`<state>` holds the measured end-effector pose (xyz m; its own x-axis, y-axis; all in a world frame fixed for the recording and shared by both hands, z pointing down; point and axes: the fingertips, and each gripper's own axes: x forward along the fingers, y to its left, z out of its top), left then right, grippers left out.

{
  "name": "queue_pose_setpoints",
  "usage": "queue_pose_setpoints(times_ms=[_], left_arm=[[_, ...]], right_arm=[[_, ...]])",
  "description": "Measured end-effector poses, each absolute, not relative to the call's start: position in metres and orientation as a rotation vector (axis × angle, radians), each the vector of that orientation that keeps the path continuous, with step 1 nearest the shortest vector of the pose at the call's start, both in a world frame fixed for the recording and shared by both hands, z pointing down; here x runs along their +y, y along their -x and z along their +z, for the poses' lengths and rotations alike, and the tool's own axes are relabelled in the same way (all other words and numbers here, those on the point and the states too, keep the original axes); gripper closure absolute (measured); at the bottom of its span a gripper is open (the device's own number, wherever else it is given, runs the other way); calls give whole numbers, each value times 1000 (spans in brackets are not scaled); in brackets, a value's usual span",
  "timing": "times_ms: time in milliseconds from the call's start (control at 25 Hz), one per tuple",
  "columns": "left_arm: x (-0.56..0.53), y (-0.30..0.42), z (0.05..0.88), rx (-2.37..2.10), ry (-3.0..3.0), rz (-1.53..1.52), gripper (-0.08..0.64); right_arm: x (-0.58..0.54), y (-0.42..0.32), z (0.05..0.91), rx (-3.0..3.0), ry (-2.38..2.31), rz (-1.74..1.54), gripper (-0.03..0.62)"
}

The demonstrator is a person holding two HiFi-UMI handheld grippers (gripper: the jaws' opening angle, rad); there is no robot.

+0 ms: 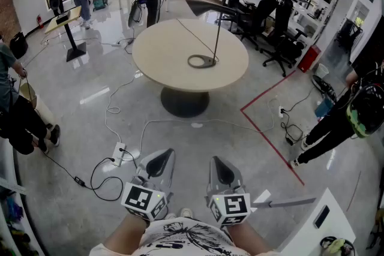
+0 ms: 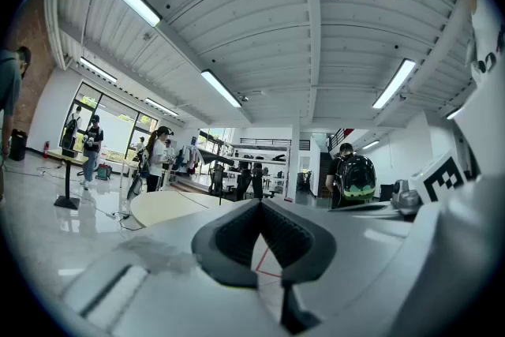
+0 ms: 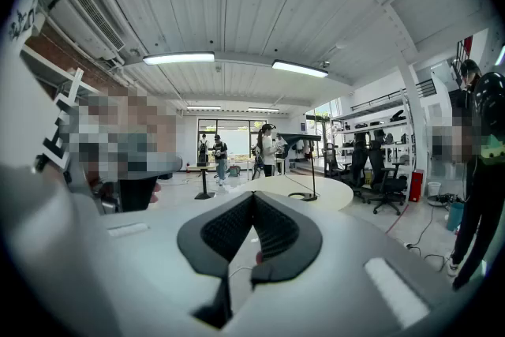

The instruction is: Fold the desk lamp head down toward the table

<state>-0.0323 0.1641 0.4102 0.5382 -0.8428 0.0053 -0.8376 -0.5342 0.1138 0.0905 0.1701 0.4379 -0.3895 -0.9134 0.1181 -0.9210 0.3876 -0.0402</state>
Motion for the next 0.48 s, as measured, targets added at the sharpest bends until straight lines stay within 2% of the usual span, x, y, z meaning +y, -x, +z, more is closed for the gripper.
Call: queue_pose_setpoints(times_ms=[480], left_arm=[[163,33,414,-1462,-2643,-80,555]], right_arm=[[167,-91,444,-2562,-1669,196,584]])
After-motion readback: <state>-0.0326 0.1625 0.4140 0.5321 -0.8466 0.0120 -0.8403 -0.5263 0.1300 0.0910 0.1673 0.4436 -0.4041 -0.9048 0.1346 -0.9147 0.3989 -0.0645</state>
